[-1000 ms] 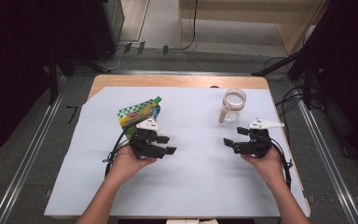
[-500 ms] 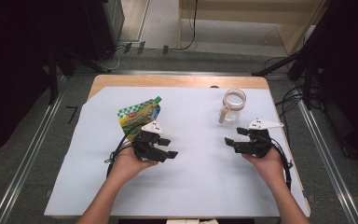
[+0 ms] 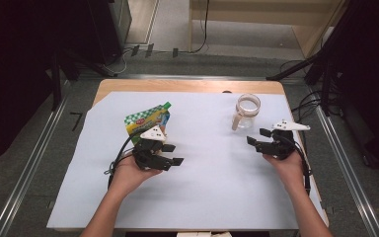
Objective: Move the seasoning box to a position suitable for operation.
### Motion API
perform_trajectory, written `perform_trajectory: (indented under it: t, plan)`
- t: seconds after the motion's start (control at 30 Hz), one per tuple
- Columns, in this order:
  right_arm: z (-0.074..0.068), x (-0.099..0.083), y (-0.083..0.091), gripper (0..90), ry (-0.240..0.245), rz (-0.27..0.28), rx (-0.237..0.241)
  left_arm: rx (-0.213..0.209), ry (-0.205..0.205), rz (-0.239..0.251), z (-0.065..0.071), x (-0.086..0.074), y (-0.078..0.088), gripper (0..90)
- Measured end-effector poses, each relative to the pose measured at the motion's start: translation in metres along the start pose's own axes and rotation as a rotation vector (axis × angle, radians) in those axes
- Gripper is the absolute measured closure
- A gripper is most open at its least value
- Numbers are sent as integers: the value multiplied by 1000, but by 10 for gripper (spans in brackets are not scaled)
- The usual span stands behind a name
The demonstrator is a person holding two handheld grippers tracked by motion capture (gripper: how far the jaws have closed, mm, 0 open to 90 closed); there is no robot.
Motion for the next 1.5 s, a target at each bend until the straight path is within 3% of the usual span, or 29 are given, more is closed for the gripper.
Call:
perform_trajectory:
  t: [0.07,0.13,0.2,0.4,0.57,0.9,1.27,1.5]
  plan:
    - [7,0,0,334,-23,16,-21,8,-8,-6,0,-1,1,407]
    - [15,2,-3,310,-53,-10,-29,0,-1,-1,-1,-1,2,407]
    - [20,7,-5,311,-59,8,-49,-2,-1,3,0,-1,2,407]
    - [31,9,-18,253,-71,-12,-71,-14,-13,-19,2,-4,-2,403]
    - [39,8,-23,210,-97,-34,-72,-24,-21,-9,2,-4,-1,398]
    - [36,8,-26,192,-74,-39,-77,-36,-6,36,1,-1,5,400]
    - [35,19,-37,163,-63,38,-116,-36,-9,32,-1,-2,6,397]
    - [33,27,-52,138,-42,24,-130,-35,-3,37,-1,-1,5,397]
Point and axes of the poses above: each handheld gripper's, and its own axes: y roughly backward along the jaws, x roughly out of its top, z roughly to its right, the point moved 5 cm from there along -y, roughly forward along the jaws, and after that the axes turned 12 degrees about y, right-handed, at the moved point
